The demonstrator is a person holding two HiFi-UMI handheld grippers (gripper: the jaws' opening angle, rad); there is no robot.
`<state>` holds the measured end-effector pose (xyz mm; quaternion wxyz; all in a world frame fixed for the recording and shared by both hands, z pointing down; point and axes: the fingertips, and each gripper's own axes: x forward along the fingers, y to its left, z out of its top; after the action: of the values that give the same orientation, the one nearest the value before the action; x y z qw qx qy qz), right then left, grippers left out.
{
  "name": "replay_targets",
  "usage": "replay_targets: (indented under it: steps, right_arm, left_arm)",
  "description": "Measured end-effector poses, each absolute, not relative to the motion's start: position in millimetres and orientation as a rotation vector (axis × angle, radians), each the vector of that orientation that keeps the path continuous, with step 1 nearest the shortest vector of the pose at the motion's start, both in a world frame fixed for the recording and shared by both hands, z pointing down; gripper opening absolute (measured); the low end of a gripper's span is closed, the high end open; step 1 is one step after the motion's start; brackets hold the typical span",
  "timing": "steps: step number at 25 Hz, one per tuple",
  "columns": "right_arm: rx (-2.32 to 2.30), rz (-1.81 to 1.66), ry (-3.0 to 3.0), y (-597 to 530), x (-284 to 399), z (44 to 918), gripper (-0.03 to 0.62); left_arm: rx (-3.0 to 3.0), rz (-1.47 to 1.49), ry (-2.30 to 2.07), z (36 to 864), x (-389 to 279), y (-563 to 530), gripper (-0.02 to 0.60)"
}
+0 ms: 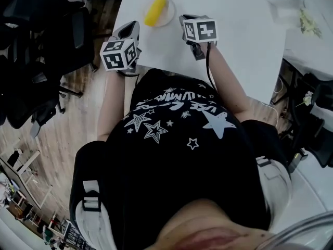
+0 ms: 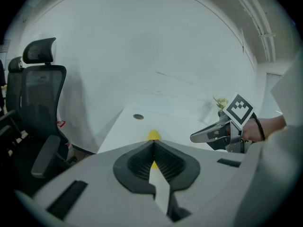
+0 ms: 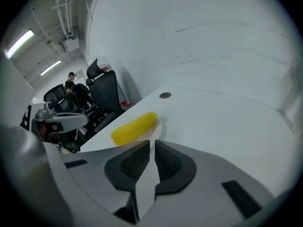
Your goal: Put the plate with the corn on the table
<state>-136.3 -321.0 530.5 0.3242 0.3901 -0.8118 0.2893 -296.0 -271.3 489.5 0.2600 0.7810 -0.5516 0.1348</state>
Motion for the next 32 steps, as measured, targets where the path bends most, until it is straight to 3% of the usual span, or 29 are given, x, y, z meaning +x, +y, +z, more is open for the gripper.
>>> replay_targets:
  steps: [32]
  right_arm:
    - [0.703, 0.682, -2.350, -188.5, 12.3, 512.3, 0.006]
  left_arm:
    - [1.939, 0.335, -1.762, 470.9, -130.0, -106.9, 0.005]
